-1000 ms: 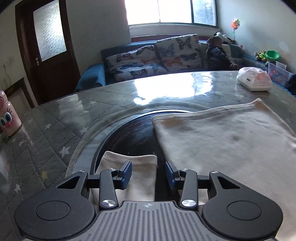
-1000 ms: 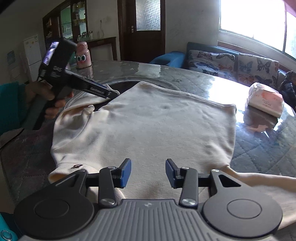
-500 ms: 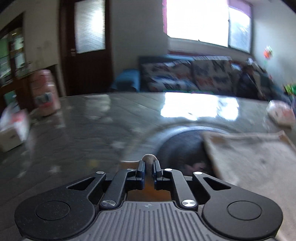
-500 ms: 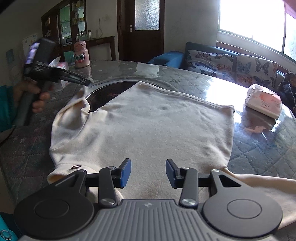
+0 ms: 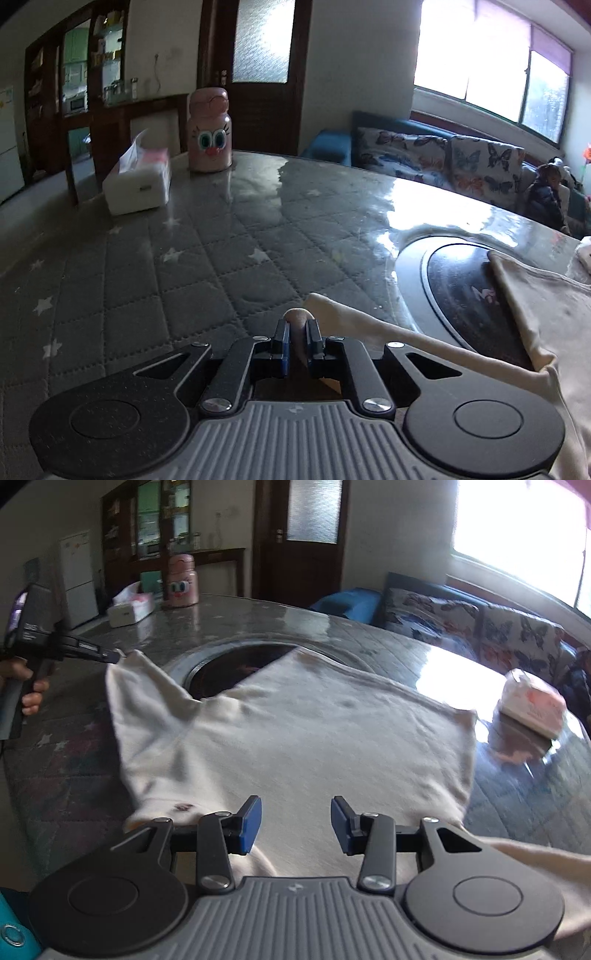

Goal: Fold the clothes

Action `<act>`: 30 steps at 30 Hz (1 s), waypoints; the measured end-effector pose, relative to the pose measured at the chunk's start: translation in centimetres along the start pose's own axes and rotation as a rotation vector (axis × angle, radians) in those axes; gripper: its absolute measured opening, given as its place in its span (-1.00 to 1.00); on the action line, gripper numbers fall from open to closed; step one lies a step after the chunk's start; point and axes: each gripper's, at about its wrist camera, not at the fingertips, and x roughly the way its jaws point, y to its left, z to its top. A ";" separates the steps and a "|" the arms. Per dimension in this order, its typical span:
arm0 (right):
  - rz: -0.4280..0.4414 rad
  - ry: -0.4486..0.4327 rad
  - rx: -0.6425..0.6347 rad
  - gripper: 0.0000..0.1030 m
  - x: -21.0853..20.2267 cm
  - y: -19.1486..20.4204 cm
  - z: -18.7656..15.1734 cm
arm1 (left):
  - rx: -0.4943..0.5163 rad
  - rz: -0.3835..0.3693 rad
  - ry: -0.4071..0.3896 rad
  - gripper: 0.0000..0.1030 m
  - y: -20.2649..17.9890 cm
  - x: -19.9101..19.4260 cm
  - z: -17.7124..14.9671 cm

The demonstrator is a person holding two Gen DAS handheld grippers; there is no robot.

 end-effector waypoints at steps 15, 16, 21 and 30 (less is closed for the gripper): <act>0.212 0.040 -0.184 -0.24 3.9 7.9 1.2 | -0.008 0.044 0.019 -0.82 1.4 0.3 -1.3; 0.225 0.037 -0.191 -0.24 3.6 8.1 1.0 | -0.008 0.052 0.024 -0.82 1.5 0.4 -1.4; 0.269 0.018 -0.208 -0.22 1.2 8.2 0.3 | -0.022 0.084 0.046 -0.82 2.5 0.9 -1.7; 0.144 -0.018 -0.065 -0.21 -1.6 3.2 -0.2 | 0.020 -0.035 0.035 -0.80 0.1 -1.8 -1.3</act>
